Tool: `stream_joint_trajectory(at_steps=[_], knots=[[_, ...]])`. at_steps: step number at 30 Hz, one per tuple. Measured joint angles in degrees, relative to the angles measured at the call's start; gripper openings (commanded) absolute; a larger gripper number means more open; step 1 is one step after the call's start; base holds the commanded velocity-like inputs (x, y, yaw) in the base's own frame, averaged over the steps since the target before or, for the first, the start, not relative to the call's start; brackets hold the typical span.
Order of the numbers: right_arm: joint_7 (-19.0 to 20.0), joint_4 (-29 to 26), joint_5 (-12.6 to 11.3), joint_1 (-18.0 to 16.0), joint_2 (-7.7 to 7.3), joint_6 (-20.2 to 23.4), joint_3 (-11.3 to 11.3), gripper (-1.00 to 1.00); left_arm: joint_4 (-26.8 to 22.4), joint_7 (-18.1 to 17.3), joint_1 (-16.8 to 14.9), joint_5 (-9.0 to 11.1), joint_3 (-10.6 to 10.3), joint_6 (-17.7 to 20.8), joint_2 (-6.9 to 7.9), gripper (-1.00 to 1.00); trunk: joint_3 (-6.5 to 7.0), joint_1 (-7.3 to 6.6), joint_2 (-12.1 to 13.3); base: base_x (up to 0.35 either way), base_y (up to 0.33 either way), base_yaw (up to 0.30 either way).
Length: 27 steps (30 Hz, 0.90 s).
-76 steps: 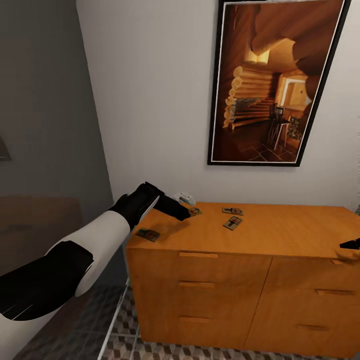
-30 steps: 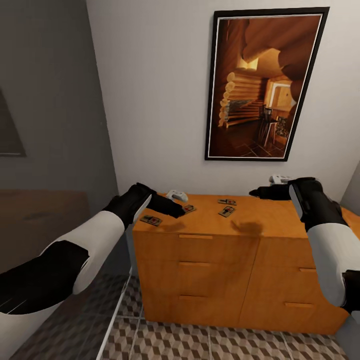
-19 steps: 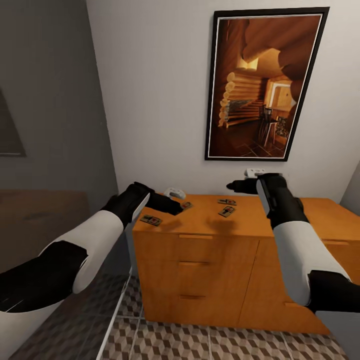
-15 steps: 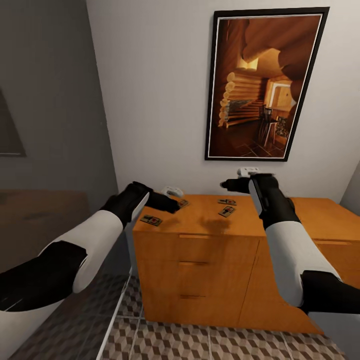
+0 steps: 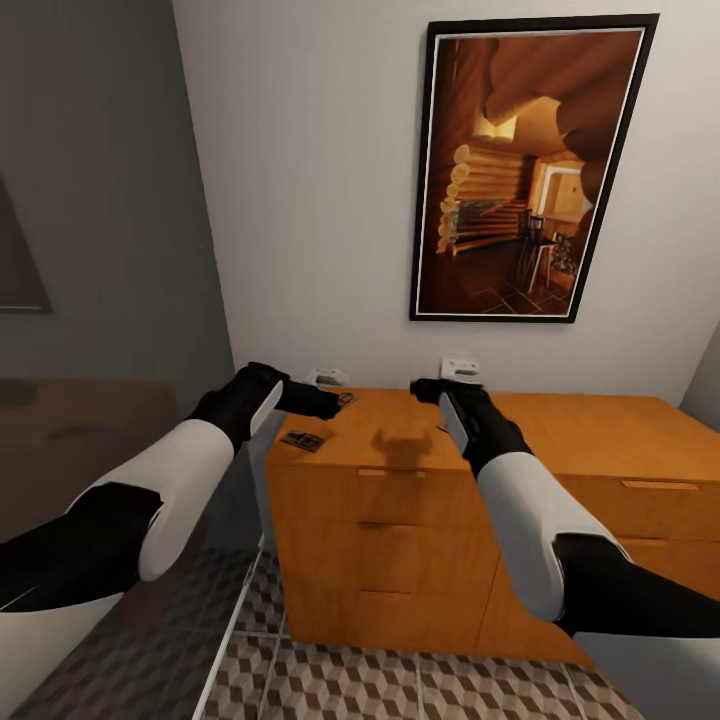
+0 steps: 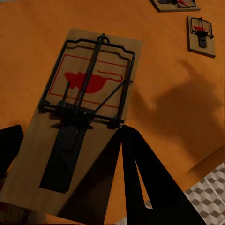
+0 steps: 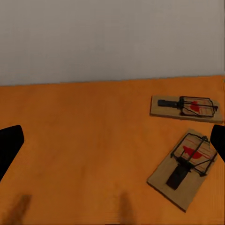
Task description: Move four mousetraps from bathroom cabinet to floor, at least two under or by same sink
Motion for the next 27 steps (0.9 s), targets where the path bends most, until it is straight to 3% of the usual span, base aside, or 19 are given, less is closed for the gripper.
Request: stream_joint_trajectory(at_steps=[4,12,27], knots=[[-3.6,2.0,-3.1,0.0,0.01,-2.1,-1.4,1.00,0.1,0.1,0.0,-0.1,0.0,0.0,0.05,-1.00,0.00,0.00,0.0,0.000,0.000,0.000],[-14.8,3.3,-5.3,0.0,0.03,-5.9,-2.2,1.00,-0.3,0.2,0.0,-0.3,-0.2,0.0,0.02,-1.00,0.00,0.00,0.0,0.000,0.000,0.000],[-16.7,3.9,-5.6,0.0,0.03,-4.3,-2.2,1.00,-0.5,0.1,0.0,-0.4,-0.3,0.0,0.19,-1.00,0.00,0.00,0.0,0.000,0.000,0.000]])
